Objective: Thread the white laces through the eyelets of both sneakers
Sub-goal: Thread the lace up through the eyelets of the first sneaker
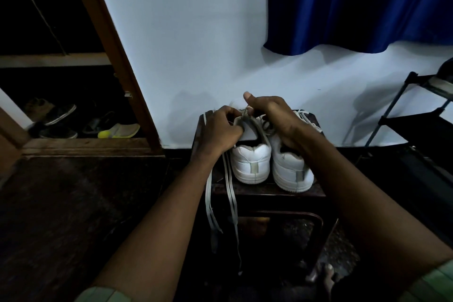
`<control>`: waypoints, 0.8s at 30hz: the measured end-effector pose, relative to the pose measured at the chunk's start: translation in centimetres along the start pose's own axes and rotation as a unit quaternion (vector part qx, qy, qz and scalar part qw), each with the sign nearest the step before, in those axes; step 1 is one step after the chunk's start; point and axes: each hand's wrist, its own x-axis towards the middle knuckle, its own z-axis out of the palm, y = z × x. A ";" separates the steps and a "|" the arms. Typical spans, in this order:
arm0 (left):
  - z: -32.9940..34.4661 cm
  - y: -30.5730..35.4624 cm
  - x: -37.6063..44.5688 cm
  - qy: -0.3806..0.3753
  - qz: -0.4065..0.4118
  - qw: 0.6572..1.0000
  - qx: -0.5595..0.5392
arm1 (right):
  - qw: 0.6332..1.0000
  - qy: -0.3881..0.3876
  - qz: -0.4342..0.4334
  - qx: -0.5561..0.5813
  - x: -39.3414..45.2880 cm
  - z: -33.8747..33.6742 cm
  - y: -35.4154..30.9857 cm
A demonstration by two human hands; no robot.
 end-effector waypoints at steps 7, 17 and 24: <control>0.4 0.2 -0.3 0.028 0.011 0.998 0.049 | 0.994 0.003 0.040 0.104 0.3 -0.2 -0.1; 0.4 0.5 -0.6 0.047 0.023 0.997 0.057 | 0.998 0.024 -0.055 0.017 -0.4 0.3 -0.8; 0.5 0.5 -0.6 0.056 0.024 0.996 0.062 | 0.998 0.010 0.010 0.055 0.0 -1.5 -1.5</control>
